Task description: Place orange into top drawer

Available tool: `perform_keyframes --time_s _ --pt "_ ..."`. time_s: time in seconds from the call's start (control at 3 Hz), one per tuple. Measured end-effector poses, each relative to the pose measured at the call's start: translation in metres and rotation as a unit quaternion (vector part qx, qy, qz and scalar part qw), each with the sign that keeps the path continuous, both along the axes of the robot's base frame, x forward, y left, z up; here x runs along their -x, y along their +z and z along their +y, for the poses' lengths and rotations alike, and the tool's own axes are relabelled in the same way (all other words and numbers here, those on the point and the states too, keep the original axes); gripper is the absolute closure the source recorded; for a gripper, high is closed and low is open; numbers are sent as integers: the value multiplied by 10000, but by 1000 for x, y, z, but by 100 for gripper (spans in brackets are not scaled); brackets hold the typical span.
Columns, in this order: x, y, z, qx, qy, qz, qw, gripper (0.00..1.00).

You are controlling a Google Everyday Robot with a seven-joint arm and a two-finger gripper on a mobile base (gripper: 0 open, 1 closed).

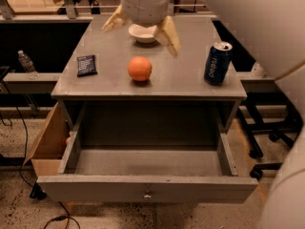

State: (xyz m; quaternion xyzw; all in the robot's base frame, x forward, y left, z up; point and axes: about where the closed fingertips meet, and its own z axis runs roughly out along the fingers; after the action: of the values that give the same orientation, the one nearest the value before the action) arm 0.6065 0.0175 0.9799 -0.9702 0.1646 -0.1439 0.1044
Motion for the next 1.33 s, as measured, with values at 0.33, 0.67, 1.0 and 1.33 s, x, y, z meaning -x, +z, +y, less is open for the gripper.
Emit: perform_keyframes --time_s 0.33,0.67,1.0,1.33 --pt "-4 2 7 99 395 -161 9990 0" --pt "-4 2 7 99 395 -161 9990 0" --pt "-15 -11 6 86 623 -71 9980 0" --pt "-35 -44 -3 49 1005 187 9947 0"
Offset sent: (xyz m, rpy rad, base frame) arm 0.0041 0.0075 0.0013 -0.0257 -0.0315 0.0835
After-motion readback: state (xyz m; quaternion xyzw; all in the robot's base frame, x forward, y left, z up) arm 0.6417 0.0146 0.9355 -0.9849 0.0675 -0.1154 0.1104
